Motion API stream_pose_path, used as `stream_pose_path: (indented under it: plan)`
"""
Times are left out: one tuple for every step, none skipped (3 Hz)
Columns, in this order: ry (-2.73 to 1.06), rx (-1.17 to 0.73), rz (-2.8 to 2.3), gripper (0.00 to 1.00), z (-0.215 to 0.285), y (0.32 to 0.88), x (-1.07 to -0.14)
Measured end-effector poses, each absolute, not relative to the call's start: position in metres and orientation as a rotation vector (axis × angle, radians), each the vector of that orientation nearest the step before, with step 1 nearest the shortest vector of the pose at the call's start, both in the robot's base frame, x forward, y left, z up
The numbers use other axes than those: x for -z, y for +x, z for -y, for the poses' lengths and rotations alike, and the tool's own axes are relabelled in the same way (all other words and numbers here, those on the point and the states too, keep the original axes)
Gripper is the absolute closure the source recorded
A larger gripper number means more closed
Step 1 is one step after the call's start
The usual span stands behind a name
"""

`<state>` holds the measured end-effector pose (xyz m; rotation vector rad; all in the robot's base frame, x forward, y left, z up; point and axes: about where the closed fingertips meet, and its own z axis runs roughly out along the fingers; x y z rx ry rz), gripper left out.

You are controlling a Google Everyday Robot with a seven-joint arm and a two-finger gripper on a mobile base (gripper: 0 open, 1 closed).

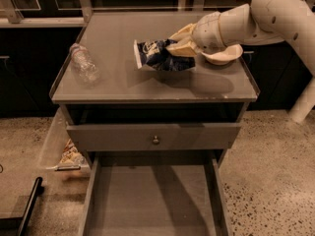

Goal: Place blue chip bag into middle drawer

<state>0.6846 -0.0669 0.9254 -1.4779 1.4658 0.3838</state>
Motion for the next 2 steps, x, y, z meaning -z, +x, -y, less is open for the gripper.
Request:
stream_pose_path:
  plan:
    - [-1.457,-0.359,-1.433,1.0,0.082,0.661,-0.931]
    - [-1.43,-0.341,-1.435,1.0,0.103,0.638,-0.923]
